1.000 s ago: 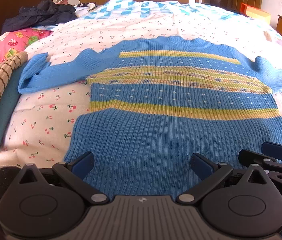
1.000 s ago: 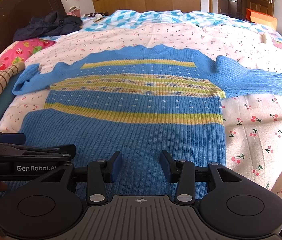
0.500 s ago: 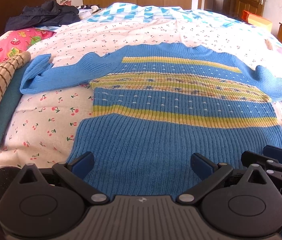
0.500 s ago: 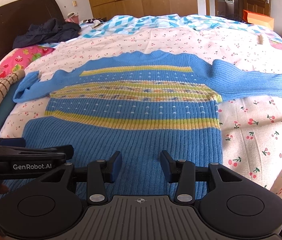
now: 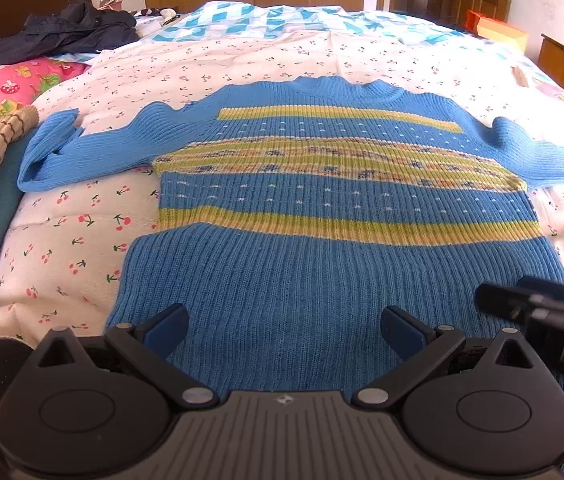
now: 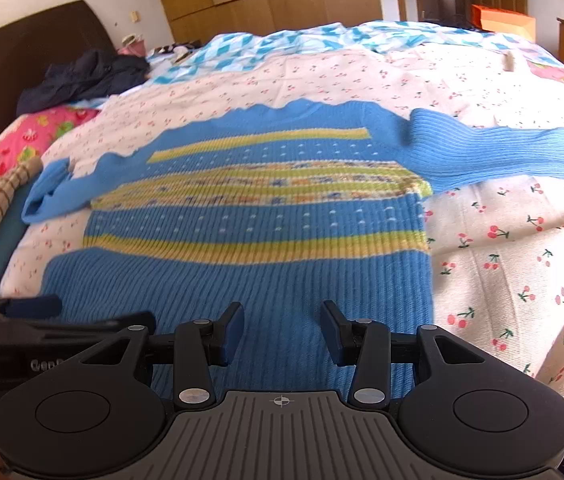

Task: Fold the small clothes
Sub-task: 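Reach the right gripper to the sweater's sleeve cuff and grasp it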

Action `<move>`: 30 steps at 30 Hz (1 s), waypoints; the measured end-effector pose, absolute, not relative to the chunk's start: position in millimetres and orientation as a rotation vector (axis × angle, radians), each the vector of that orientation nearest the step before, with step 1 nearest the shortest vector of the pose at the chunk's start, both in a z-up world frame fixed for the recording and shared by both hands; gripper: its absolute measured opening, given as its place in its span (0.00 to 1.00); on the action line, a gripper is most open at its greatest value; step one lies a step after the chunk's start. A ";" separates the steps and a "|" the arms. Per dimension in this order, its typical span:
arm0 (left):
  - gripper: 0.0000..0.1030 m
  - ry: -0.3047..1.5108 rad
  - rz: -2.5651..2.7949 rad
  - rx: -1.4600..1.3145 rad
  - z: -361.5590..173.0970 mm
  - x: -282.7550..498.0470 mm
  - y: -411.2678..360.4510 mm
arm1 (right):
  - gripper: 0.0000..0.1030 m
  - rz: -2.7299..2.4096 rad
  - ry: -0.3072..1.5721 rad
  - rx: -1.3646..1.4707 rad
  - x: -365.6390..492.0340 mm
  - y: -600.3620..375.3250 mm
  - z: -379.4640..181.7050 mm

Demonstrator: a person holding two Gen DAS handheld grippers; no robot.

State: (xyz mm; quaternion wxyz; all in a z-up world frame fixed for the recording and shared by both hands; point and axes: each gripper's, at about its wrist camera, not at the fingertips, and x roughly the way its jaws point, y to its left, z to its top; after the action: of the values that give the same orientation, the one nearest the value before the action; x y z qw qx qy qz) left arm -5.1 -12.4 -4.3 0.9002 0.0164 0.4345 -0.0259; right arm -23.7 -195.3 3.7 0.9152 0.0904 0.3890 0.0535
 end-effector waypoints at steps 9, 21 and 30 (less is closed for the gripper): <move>1.00 0.856 -0.101 0.031 11.1 0.7 -21.6 | 0.41 -0.076 0.671 0.374 -6.1 -284.9 33.6; 1.00 0.805 -0.230 0.090 29.6 40.9 -92.2 | 0.41 -0.398 0.559 0.754 7.8 -445.8 8.4; 1.00 0.842 -0.265 0.128 22.6 49.9 -126.1 | 0.40 -0.425 0.462 0.987 28.4 -500.9 -34.9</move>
State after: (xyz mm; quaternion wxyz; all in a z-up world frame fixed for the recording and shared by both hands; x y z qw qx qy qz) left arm 49.9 -126.1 22.6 0.9021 0.0621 0.4073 -0.1282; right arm 28.4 -500.9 -34.9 0.8338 0.4657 0.2183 -0.2008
